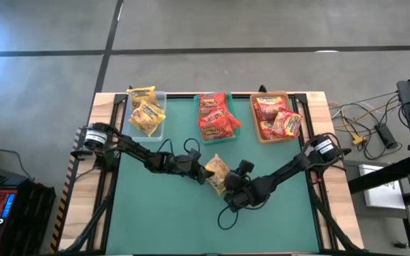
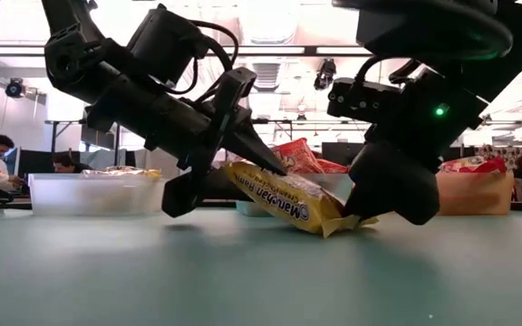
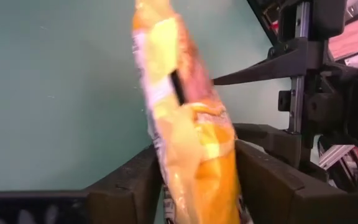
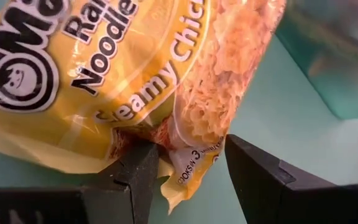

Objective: Sort Maruchan noodles
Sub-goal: Put the yellow noodle pack into the transparent bin

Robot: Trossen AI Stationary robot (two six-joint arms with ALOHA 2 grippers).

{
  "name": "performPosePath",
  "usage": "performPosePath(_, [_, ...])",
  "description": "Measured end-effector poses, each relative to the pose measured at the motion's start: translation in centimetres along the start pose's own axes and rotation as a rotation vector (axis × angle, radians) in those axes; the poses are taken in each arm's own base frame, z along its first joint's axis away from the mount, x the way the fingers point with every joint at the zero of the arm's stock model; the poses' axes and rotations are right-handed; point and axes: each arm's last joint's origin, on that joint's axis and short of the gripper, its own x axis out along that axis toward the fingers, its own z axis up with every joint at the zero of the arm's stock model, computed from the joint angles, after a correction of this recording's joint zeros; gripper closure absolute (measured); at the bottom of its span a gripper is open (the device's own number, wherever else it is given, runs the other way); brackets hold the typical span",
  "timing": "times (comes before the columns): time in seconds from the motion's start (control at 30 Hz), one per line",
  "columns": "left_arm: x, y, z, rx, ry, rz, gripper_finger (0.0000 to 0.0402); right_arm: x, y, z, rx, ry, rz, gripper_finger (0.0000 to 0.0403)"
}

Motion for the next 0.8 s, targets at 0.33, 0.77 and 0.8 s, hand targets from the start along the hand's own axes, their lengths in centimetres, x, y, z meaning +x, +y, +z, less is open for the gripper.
performPosePath(0.33, [-0.1, -0.3, 0.0, 0.048, 0.057, -0.058, 0.0301, -1.4, 0.4, 1.4, -0.084, 0.099, 0.088, 0.0227])
performPosePath(0.77, [-0.4, 0.7, 3.1, 0.140, 0.001, -0.051, 0.0301, -6.5, 1.9, -0.2, -0.101, 0.510, 0.378, 0.0227])
performPosePath(0.8, [-0.6, 0.6, 3.4, 0.144, -0.010, -0.055, 0.0301, -6.9, 2.0, -0.3, -0.098, 0.506, 0.382, 0.0227])
